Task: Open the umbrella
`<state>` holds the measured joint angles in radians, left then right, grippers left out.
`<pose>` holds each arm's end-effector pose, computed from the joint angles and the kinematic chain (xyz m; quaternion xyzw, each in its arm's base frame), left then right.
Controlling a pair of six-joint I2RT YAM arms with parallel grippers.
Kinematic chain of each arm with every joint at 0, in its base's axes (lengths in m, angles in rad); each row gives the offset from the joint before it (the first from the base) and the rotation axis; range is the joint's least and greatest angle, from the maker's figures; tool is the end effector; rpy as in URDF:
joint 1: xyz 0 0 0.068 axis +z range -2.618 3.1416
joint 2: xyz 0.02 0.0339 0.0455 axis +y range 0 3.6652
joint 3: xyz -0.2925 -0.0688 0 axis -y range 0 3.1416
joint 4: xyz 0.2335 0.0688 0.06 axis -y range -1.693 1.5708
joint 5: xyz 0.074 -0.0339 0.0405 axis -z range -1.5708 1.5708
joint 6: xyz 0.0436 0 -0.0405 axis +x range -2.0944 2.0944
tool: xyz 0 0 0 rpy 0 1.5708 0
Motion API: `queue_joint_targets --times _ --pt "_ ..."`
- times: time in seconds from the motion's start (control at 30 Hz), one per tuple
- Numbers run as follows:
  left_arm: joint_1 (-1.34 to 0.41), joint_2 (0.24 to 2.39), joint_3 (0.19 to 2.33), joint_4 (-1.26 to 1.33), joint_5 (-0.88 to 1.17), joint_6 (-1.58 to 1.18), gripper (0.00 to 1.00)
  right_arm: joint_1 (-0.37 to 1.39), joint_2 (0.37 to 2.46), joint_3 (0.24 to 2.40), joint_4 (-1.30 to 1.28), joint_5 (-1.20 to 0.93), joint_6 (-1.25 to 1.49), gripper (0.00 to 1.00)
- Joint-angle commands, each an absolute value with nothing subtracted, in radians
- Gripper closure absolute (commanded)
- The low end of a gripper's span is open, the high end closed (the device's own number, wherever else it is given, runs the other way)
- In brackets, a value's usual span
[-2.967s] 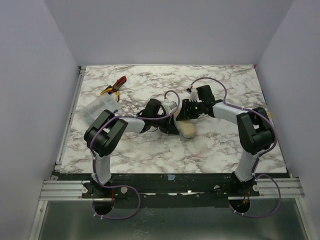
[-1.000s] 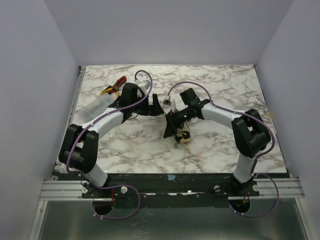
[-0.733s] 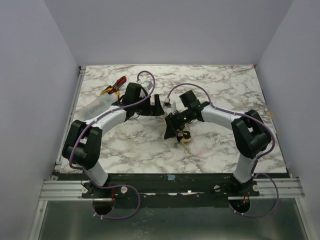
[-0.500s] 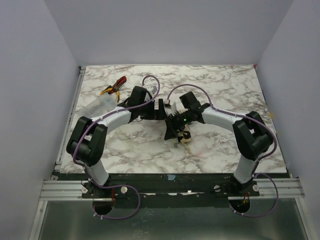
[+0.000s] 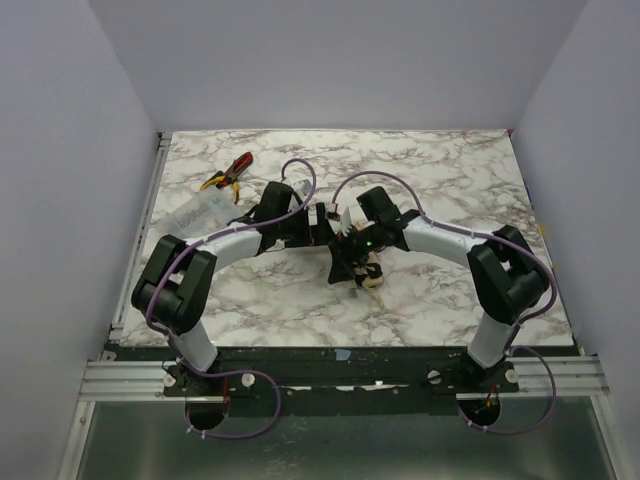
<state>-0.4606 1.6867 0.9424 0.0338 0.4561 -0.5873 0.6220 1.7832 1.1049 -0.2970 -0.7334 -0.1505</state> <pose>0.3068 -0.1737 0.2162 0.0380 0.8896 -0.3811 0.2489 0.2762 0.2339 0.2116 -0.4336 0.7871 0.3972 0.1862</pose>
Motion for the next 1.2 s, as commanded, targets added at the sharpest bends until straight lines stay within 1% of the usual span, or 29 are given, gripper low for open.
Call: queue_joint_targets --times 0.0,0.17,0.3,0.4,0.43,0.47,0.53,0.6,0.77,0.9,1.17 --pt "-0.484 1.727 0.990 -0.059 0.382 -0.546 0.01 0.639 1.734 1.097 -0.304 -0.713 -0.149 0.17" --pt "-0.475 1.731 0.963 -0.123 0.379 -0.522 0.02 0.623 1.694 1.106 -0.330 -0.691 -0.135 0.16" --pt "-0.469 1.698 0.936 -0.121 0.382 -0.511 0.02 0.559 1.681 1.131 -0.356 -0.684 -0.082 0.16" --pt "-0.468 1.687 0.931 -0.114 0.397 -0.506 0.04 0.518 1.670 1.157 -0.392 -0.636 -0.053 0.19" --pt "-0.466 1.685 0.933 -0.115 0.401 -0.506 0.04 0.510 1.663 1.160 -0.400 -0.607 -0.049 0.22" --pt "-0.464 1.685 0.933 -0.112 0.408 -0.506 0.05 0.508 1.655 1.158 -0.405 -0.567 -0.042 0.27" --pt "-0.462 1.688 0.933 -0.107 0.428 -0.507 0.07 0.507 1.628 1.126 -0.389 -0.454 -0.004 0.40" --pt "-0.460 1.689 0.931 -0.106 0.431 -0.508 0.07 0.507 1.609 1.091 -0.371 -0.392 0.035 0.46" --pt "-0.457 1.686 0.920 -0.095 0.431 -0.508 0.08 0.510 1.603 1.031 -0.343 -0.356 0.069 0.47" --pt "-0.457 1.680 0.906 -0.081 0.436 -0.515 0.07 0.519 1.626 1.006 -0.304 -0.285 0.105 0.39" --pt "-0.457 1.670 0.899 -0.060 0.416 -0.519 0.07 0.551 1.733 1.018 -0.264 -0.243 0.155 0.38"
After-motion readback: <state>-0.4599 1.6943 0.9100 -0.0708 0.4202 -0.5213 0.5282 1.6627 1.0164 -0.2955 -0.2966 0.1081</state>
